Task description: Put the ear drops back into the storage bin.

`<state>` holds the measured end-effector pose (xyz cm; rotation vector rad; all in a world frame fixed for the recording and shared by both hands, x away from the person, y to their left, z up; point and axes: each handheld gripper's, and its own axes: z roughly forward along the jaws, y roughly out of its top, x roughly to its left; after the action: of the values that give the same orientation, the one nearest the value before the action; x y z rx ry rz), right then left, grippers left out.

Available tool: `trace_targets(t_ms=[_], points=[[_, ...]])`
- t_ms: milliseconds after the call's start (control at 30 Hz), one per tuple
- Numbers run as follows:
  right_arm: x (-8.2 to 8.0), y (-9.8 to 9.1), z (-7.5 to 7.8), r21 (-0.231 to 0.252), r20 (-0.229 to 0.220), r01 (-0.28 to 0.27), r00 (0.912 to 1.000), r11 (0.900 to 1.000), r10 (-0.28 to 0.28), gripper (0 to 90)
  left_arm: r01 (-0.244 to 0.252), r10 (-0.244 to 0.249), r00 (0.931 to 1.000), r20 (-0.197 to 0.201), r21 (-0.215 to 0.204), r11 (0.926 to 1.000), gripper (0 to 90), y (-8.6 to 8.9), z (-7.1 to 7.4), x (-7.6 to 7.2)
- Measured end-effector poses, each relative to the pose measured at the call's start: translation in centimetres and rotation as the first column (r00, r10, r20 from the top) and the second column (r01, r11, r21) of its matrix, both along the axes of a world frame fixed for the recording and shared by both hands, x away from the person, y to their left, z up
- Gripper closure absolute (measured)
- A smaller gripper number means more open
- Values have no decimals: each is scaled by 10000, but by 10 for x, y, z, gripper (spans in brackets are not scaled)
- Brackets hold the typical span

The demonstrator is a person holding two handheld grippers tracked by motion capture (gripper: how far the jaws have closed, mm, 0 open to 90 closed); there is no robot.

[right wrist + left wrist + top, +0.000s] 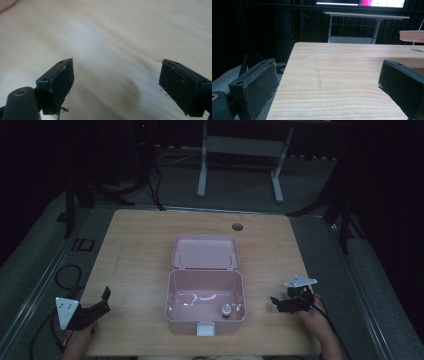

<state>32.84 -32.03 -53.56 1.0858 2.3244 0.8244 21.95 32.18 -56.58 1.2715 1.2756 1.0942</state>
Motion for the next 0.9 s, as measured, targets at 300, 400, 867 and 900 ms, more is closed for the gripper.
trace_targets(t_ms=[300, 400, 867, 900], points=[[-1, -8, -8, 421, 1395, 2195, 9647, 9747, -2233, 118, -12, 12, 10000, -5, -21, 10000, 24, 0, 0, 0], [-3, -11, -10, 965, 1709, 2665, 9448, 9590, -2797, 119, -6, 6, 10000, -4, -12, 10000, 24, 0, 0, 0], [-7, -20, -11, 2459, 2948, 3415, 8652, 9072, -4056, 119, -7, 7, 10000, 0, -14, 10000, 24, 0, 0, 0], [-7, -21, -11, 2603, 2974, 3355, 8643, 9054, -4057, 119, -3, 3, 10000, 0, -17, 10000, 24, 0, 0, 0]])
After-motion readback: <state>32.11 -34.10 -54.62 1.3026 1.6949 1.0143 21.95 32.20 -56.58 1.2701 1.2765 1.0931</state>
